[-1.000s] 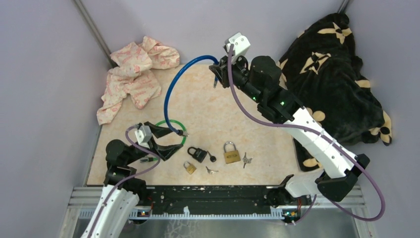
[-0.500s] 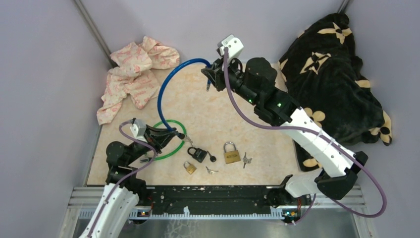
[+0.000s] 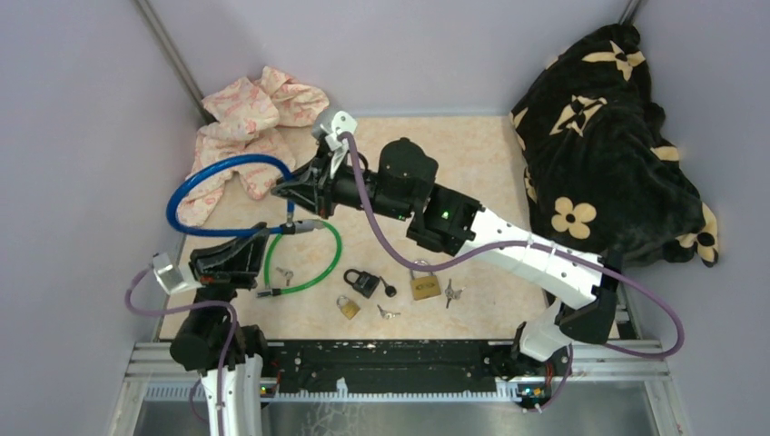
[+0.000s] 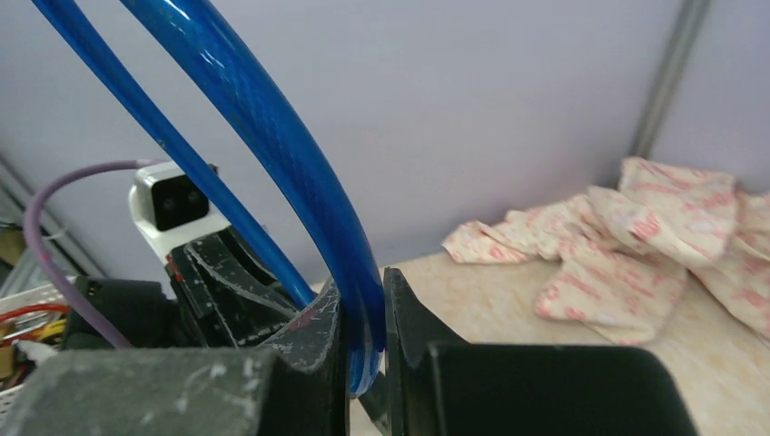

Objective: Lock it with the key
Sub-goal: Lock the lock.

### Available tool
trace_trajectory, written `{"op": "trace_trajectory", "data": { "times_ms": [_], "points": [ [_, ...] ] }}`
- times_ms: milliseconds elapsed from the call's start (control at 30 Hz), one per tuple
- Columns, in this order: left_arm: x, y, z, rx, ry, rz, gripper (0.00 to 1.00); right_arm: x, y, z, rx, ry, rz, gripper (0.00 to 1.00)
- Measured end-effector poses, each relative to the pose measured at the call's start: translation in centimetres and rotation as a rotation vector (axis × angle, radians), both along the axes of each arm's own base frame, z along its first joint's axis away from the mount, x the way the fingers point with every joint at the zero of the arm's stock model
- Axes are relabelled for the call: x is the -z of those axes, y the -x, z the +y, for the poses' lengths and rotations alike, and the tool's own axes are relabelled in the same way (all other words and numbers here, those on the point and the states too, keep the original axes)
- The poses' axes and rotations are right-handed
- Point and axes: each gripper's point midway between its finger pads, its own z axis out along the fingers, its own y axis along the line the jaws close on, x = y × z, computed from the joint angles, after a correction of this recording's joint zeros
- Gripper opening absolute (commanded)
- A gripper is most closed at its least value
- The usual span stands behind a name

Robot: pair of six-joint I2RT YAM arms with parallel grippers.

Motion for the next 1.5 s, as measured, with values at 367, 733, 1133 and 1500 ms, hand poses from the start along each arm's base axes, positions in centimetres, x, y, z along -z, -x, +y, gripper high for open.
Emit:
{"op": "trace_trajectory", "data": {
  "times_ms": [367, 733, 1133, 1500],
  "points": [
    [-3.5, 4.4, -1.0, 0.066, 0.003, -0.186, 0.0, -2.5, 3.4, 0.8, -0.115, -0.117, -0.057, 0.0],
    [-6.6, 9.9, -3.0, 0.072, -0.146, -0.428, 0.0, -2.3, 7.7, -6.0, -0.197, -0.245, -0.193, 0.0],
    [-7.8, 11.5, -3.5, 0.085, -0.155, -0.463, 0.0, -4.3, 9.2, -6.5, -0.267, -0.411, -0.253, 0.0],
    [-7.8, 11.5, -3.5, 0.084, -0.155, -0.466, 0.0, -3.3, 9.3, -5.2, -0.308, -0.404, -0.213, 0.0]
  ]
}}
